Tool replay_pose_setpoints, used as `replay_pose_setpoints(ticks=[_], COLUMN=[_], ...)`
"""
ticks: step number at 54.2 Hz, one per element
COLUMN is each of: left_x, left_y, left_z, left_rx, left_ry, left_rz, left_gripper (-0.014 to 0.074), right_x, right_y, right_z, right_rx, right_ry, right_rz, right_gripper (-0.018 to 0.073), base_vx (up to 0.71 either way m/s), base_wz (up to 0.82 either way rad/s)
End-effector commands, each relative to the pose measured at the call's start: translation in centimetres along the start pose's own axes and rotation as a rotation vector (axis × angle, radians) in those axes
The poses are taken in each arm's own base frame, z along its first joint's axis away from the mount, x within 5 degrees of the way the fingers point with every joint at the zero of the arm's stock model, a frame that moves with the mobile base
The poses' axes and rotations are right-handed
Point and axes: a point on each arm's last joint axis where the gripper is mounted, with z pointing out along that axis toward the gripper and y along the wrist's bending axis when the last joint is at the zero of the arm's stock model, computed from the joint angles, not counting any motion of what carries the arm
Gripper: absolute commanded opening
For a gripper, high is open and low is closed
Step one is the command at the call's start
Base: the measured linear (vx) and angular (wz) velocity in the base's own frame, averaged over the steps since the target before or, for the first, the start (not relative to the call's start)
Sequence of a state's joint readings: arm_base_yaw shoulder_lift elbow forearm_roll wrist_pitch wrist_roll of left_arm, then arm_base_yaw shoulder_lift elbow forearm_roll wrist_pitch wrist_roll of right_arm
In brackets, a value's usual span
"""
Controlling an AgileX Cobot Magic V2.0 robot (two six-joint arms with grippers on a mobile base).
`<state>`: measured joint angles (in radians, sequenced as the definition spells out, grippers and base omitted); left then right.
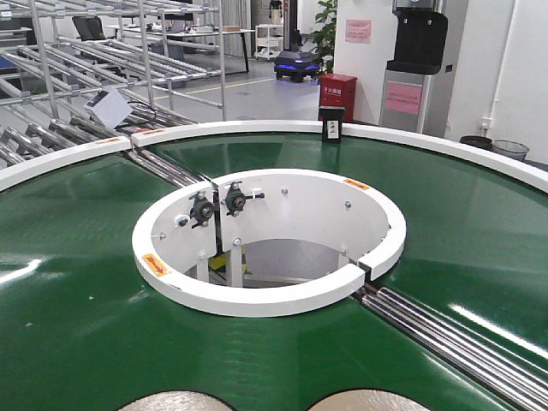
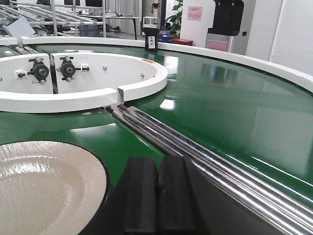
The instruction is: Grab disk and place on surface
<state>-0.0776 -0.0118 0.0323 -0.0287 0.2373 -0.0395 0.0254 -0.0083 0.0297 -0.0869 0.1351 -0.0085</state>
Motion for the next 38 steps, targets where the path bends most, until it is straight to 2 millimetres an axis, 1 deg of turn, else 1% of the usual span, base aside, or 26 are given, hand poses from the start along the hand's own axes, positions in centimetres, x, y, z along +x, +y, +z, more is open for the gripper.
replay_pose_setpoints(ticks=[1, 17, 27, 38], left_x=[-1.6, -1.7, -2.2, -3.1], left_y=[-0.1, -0.1, -0.1, -0.2], left_z=[-0.3, -0.4, -0.4, -0.7], left_rx=[0.01, 0.01, 0.012, 0.017], left_ry=[-0.126, -0.14, -0.19, -0.299], left_rz=[-0.001, -0.003, -0.003, -0.004], left_gripper=[-0.0004, -0.0004, -0.0004, -0.0004], right_x=[-0.6, -0.6, -0.6, -0.6], right_y=[0.0, 0.0, 0.0, 0.0], right_z=[-0.1, -0.1, -0.1, -0.1], right_rx=[0.007, 0.007, 0.007, 0.007], right_ry=[-0.092, -0.092, -0.092, -0.094], right_rz=[-0.01, -0.01, -0.01, -0.01], right_gripper=[-0.0008, -0.0008, -0.0008, -0.0008], base_vx=[0.0, 0.0, 0.0, 0.0], base_wz=[0.0, 0.0, 0.0, 0.0])
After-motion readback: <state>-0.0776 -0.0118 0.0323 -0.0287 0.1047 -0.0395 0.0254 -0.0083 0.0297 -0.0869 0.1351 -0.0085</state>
